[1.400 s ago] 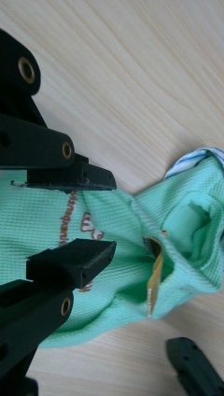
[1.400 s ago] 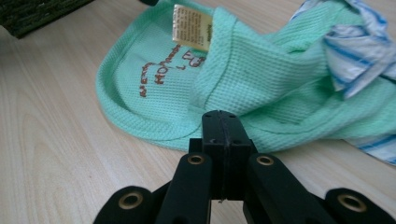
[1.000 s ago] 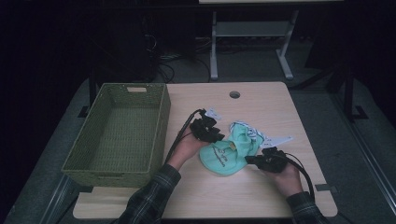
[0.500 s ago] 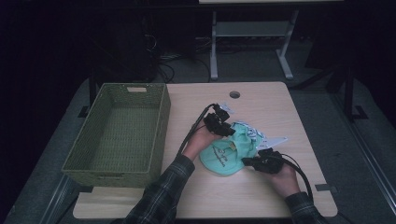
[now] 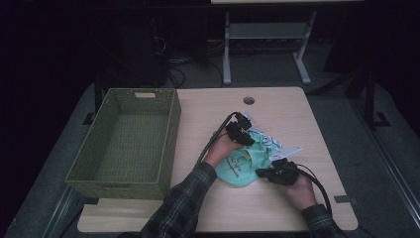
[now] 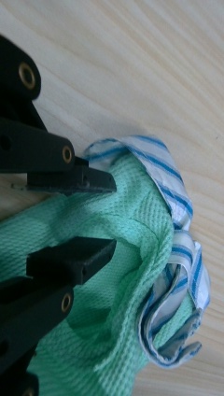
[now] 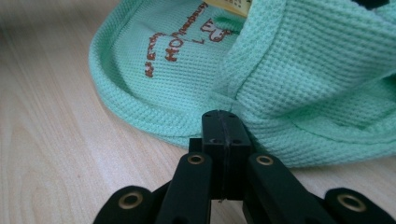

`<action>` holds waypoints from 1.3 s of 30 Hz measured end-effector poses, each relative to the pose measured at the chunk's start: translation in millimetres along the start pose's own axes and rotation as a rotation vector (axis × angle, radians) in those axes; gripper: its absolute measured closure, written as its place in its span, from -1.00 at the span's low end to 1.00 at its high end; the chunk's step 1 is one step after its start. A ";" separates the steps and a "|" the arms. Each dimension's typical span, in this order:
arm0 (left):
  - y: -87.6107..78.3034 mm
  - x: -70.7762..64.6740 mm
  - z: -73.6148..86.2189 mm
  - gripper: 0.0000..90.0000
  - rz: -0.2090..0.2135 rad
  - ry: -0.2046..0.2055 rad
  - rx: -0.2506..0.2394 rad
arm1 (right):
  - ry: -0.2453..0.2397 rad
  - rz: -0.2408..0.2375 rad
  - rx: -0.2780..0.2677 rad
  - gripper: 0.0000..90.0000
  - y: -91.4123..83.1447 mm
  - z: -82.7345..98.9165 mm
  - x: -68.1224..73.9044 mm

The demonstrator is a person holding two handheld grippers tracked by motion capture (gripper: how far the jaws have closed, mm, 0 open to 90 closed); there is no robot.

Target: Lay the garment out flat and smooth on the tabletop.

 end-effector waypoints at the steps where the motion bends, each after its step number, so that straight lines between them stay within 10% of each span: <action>1: 1.0 0.3 0.9 0.58 0.000 0.013 0.012 | 0.000 -0.001 -0.002 1.00 0.2 -0.1 0.1; 6: 1.6 0.2 0.8 0.97 -0.005 0.026 0.029 | -0.002 0.001 -0.003 1.00 0.4 -0.4 0.6; 26: -15.3 36.1 -23.3 0.99 -0.172 0.082 0.013 | -0.006 0.007 0.010 1.00 -0.7 0.1 0.7; 39: -31.3 26.4 -16.5 0.69 -0.129 0.055 -0.025 | -0.003 0.006 0.011 1.00 -0.8 0.3 0.6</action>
Point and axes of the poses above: each handheld gripper's, and its own axes: y roughly forward along the jaws, z roughly out of its underside, x roughly to its left, the point moved 8 cm from there along y, roughly forward along the jaws, and after that the axes turned 4 degrees about -y, right-handed, at the moved point
